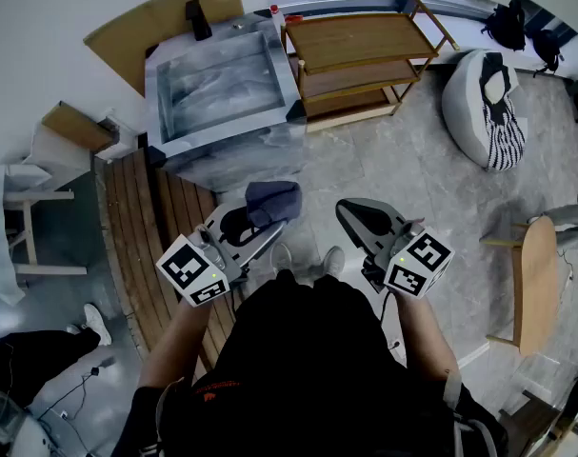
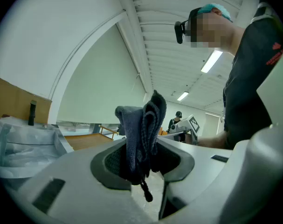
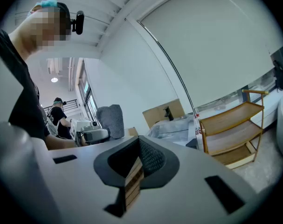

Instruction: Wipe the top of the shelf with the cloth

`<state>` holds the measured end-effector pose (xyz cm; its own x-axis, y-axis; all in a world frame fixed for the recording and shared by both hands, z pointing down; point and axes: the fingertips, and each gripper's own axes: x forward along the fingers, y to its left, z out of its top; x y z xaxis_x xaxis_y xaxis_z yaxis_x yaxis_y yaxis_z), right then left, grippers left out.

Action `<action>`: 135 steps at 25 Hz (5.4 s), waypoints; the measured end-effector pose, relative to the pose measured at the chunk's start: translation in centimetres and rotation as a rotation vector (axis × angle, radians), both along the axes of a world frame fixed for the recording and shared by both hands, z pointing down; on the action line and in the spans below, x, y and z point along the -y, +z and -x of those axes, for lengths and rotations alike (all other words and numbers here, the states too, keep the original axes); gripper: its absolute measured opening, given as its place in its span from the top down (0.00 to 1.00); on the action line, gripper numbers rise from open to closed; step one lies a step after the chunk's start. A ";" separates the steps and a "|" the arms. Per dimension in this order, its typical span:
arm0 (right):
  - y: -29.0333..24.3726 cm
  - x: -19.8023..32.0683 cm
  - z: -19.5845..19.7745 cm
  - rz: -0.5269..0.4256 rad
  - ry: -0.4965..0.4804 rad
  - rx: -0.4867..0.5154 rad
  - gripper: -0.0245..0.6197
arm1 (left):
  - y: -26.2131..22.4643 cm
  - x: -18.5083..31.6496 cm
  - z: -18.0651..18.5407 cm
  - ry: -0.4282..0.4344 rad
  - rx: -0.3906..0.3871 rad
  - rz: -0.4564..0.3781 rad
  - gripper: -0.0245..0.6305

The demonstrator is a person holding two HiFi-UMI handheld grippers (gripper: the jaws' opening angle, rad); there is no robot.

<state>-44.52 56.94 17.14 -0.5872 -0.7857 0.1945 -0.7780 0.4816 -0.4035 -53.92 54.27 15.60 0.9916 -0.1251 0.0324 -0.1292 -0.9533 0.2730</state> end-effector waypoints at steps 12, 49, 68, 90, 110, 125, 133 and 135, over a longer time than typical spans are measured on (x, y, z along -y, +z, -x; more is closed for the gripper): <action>-0.1 0.0 -1.9 -0.013 0.011 0.041 0.95 | 0.1 -0.2 -1.9 -0.004 0.014 -0.004 0.74; 0.3 -3.5 -21.2 -0.037 0.017 0.072 0.95 | 0.9 -3.1 -19.7 -0.040 0.053 -0.031 0.74; 3.3 7.6 -27.7 0.021 0.025 0.049 0.95 | 3.7 8.8 -26.7 -0.024 0.026 0.011 0.74; 6.9 32.9 -34.2 0.147 -0.001 0.120 0.95 | 6.4 33.1 -33.5 -0.053 0.078 0.129 0.74; 7.4 45.9 -38.2 0.208 -0.054 0.077 0.95 | 8.4 46.5 -35.9 -0.152 0.045 0.237 0.74; 12.3 53.0 -43.1 0.303 -0.336 0.094 0.95 | 13.4 53.7 -39.1 -0.492 0.081 0.320 0.74; 13.1 55.6 -44.7 0.307 -0.435 0.102 0.95 | 15.3 55.4 -40.7 -0.604 0.097 0.337 0.74; 13.3 56.1 -44.8 0.314 -0.455 0.105 0.95 | 15.7 55.8 -40.7 -0.630 0.100 0.343 0.74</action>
